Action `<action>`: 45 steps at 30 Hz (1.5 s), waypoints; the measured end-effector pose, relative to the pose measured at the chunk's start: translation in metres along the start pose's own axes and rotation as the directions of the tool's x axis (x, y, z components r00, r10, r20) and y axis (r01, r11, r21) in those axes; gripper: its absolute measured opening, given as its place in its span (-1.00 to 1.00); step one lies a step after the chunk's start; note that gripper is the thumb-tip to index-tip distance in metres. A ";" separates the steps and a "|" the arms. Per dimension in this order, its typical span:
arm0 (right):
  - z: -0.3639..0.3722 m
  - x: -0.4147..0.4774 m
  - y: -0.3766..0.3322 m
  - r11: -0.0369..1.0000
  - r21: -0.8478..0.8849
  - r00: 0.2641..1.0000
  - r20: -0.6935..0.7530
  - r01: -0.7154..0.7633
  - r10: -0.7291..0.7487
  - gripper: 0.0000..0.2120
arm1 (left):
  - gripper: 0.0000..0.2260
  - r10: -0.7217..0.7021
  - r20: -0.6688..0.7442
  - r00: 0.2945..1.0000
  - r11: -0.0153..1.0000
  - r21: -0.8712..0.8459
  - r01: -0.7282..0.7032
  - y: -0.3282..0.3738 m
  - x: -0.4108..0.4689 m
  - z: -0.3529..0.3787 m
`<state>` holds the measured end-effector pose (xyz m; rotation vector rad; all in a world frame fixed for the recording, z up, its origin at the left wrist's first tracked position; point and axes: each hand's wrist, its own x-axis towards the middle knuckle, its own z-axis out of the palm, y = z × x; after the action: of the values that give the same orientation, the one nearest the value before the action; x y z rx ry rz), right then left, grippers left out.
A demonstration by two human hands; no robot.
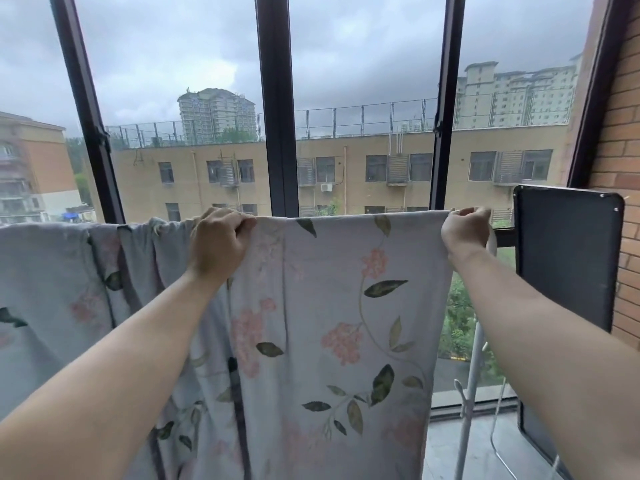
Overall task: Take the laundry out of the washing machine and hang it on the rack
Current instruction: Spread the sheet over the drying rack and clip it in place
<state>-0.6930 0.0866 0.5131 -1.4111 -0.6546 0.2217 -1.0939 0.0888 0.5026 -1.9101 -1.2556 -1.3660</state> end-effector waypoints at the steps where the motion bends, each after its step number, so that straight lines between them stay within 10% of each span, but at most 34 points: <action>1: -0.001 0.001 -0.001 1.000 -0.005 1.000 -0.012 0.002 -0.002 -0.84 | -0.81 -0.042 -0.054 0.998 0.999 -0.011 0.041 -0.004 0.002 0.000; 11: 0.006 -0.029 -0.010 0.983 -0.173 0.975 -0.221 -0.058 0.019 -0.69 | -0.65 -0.089 -0.041 0.995 0.994 -0.073 0.086 0.009 -0.010 -0.002; 14: 0.023 -0.073 -0.010 0.900 -0.396 0.912 -0.273 0.184 -0.306 -0.66 | -0.63 -0.012 0.002 1.000 0.997 -0.073 0.012 0.006 -0.020 -0.005; 21: 0.098 -0.187 -0.039 0.522 -0.135 0.536 0.309 0.842 -0.785 -0.77 | -0.72 0.001 -0.046 0.999 1.000 -0.022 -0.002 -0.031 -0.035 -0.029; 25: 0.136 -0.243 -0.066 0.429 0.047 0.342 0.529 0.902 -0.777 -0.76 | -0.65 -0.139 -0.043 0.989 0.979 0.144 0.143 -0.065 -0.049 -0.061; 32: 0.188 -0.312 -0.095 0.378 0.141 0.205 0.646 0.915 -0.735 -0.65 | -0.63 -0.222 0.009 0.975 0.929 0.306 0.209 -0.118 -0.059 -0.103; 36: 0.209 -0.327 -0.084 0.317 0.021 0.204 0.723 0.948 -0.659 -0.54 | -0.55 -0.197 0.074 0.978 0.915 0.373 0.156 -0.146 -0.063 -0.118; 45: 0.228 -0.348 -0.092 0.410 -0.285 0.484 0.684 0.866 -0.546 -0.34 | -0.65 -0.053 0.068 0.996 0.929 0.369 0.025 -0.183 -0.059 -0.137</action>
<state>-1.1188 0.0833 0.5044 -1.5077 -1.8957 -0.4294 -1.3242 0.0426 0.4793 -1.6939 -1.4761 -0.9940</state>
